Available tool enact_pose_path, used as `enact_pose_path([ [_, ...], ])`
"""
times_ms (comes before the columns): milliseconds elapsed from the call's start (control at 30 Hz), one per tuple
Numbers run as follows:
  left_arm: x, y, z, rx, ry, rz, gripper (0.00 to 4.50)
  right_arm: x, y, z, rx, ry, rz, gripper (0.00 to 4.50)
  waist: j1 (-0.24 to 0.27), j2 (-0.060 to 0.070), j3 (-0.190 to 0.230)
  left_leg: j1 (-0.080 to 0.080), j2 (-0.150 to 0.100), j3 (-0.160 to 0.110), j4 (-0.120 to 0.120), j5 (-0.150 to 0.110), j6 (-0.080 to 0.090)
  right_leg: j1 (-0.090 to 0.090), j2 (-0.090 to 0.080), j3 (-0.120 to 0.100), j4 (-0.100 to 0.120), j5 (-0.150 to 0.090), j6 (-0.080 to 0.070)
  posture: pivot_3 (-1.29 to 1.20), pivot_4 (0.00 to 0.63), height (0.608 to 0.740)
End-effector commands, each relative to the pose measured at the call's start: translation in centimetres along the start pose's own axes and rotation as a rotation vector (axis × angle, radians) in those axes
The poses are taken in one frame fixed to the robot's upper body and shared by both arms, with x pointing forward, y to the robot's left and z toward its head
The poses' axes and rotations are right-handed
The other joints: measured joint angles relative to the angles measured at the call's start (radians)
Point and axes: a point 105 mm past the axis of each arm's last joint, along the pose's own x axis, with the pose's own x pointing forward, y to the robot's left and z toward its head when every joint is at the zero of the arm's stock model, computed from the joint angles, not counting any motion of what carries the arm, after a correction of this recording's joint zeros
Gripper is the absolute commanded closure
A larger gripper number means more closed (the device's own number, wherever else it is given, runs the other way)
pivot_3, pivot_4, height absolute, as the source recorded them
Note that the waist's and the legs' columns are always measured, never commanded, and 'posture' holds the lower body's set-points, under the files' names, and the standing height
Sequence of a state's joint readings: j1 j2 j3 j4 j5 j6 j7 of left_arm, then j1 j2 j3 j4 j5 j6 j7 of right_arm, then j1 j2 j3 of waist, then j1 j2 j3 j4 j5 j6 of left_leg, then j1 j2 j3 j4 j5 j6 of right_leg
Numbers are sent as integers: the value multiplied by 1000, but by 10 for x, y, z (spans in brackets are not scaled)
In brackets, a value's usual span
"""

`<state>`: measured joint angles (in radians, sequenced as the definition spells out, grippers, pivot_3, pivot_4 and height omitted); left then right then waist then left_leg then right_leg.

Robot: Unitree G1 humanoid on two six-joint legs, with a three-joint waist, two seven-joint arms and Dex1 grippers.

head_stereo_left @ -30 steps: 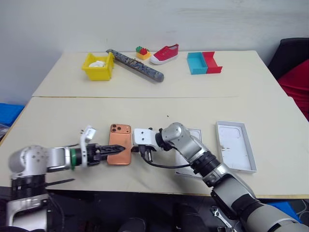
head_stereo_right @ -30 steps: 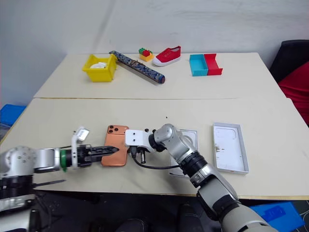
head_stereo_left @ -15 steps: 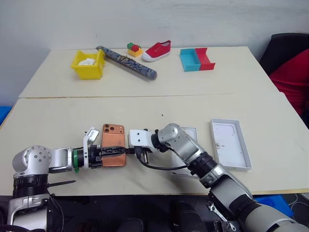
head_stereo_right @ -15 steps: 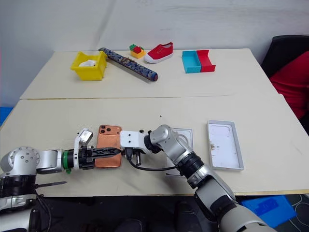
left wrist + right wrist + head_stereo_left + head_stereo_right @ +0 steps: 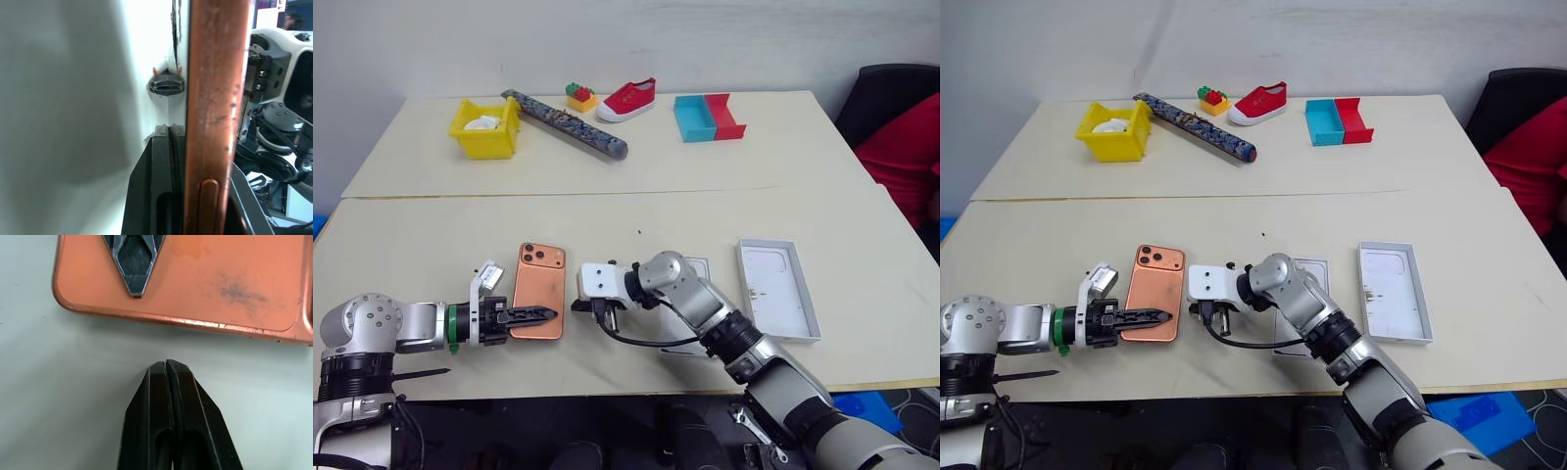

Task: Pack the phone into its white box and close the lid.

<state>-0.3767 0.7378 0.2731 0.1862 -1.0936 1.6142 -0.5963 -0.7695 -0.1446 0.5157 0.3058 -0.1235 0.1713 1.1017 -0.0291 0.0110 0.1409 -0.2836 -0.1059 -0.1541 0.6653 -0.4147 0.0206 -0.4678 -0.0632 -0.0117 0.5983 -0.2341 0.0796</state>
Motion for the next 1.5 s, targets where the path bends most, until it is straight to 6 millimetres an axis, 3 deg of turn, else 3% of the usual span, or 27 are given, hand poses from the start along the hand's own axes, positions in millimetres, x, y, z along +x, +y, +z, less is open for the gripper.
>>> enact_pose_path([
  [33,0,-22,6,83,-14,-87,4390,-22,-8,34,-82,-123,-57,4500,1,-2,2,0,0,0,0,0,0,0,0,0,0,0,0,0,150,740],
  [133,4,-37,7,138,-3,-138,4390,-44,-13,45,-77,-168,-137,4500,2,-5,5,-1,0,0,0,0,0,0,0,-1,-1,0,0,0,150,740],
  [267,14,-60,3,216,53,-220,4390,-91,-14,58,3,-244,-264,4500,9,-6,7,-3,1,-1,1,0,0,-1,-1,-1,-2,0,0,0,150,740],
  [367,25,-75,-1,253,99,-291,4390,-134,0,59,76,-250,-331,3921,22,-6,7,-4,0,-1,1,0,1,-1,-1,-2,-4,0,1,0,150,740],
  [533,50,-93,-7,287,166,-375,4390,-191,43,44,167,-155,-421,2200,51,-8,9,-6,1,-1,1,-1,2,-1,-1,-2,-7,1,1,0,150,740],
  [733,88,-104,-7,268,221,-414,4390,-233,92,25,329,-26,-534,167,64,-12,12,-6,0,0,3,-1,2,1,-1,-1,-11,2,3,0,150,740],
  [867,111,-106,-12,252,259,-398,4390,-244,111,19,387,26,-604,0,74,-13,13,-4,0,1,3,-1,2,3,-2,0,-11,3,4,0,150,740],
  [967,136,-96,-20,212,297,-320,4390,-245,119,22,402,30,-631,0,77,-14,14,-3,0,4,4,-1,3,3,-1,3,-10,3,5,0,150,740],
  [1100,159,-100,-35,186,362,-318,4390,-244,125,21,412,52,-656,0,87,-15,15,-2,0,4,4,-1,2,4,-1,3,-10,3,5,0,150,740],
  [1367,201,-108,-40,127,341,-241,4390,-244,127,18,417,79,-708,0,111,-16,15,-2,-1,4,6,-1,2,4,-2,3,-11,4,7,0,150,740],
  [1500,209,-111,-45,99,343,-240,4390,-243,130,17,421,83,-713,0,113,-18,16,-2,-1,4,6,-1,2,4,-2,3,-11,4,7,0,150,740],
])
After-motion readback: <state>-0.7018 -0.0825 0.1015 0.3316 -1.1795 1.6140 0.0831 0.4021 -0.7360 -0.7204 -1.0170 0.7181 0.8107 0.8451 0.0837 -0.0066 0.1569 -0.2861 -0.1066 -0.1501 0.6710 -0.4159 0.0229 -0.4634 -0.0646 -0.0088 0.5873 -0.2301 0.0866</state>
